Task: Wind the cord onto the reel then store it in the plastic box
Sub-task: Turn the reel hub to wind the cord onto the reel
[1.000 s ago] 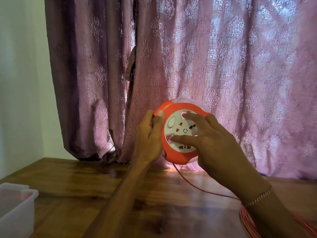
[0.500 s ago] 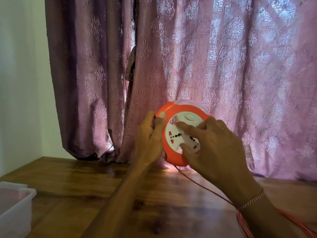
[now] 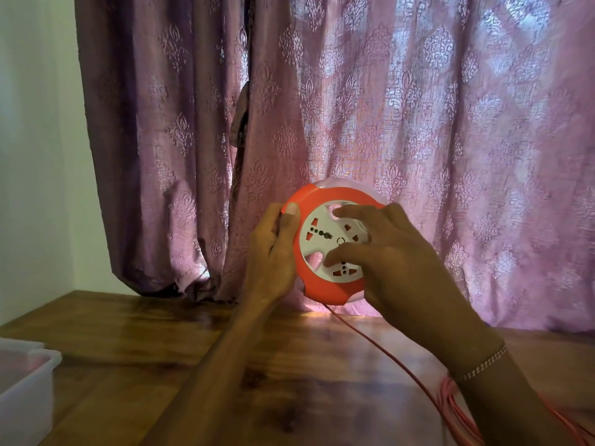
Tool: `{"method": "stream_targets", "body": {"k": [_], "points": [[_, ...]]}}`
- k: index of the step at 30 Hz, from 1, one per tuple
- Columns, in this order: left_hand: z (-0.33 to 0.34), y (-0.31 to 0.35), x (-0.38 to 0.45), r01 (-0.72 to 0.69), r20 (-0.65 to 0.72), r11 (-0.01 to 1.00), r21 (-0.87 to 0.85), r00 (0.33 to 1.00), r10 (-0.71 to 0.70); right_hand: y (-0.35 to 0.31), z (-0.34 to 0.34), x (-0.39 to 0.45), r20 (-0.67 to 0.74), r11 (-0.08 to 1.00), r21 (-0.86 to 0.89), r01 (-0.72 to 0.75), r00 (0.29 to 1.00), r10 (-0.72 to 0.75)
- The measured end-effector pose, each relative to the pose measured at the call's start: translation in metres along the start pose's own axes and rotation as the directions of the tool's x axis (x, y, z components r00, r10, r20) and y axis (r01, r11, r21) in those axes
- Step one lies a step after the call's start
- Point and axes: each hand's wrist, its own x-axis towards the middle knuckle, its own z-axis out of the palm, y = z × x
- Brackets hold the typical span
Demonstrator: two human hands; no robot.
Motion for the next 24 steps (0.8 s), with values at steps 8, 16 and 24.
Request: {"method": "stream_targets", "body": {"k": [8,16,24], "points": [[0.000,0.001,-0.001,-0.016,0.020,0.999,0.035,1.000,0.015,-0.003,0.006,0.000,0.109,0.991,-0.131,-0.027,0.993,0.041],[0.003,0.005,-0.003,-0.043,0.001,0.998,0.053,0.999,0.043,-0.010,0.004,-0.002,0.048,0.968,-0.175,-0.179,0.981,0.190],[0.002,0.006,-0.003,-0.020,-0.015,0.999,0.043,1.000,0.020,-0.014,0.006,0.001,-0.152,0.937,-0.081,-0.340,0.933,0.326]]}}
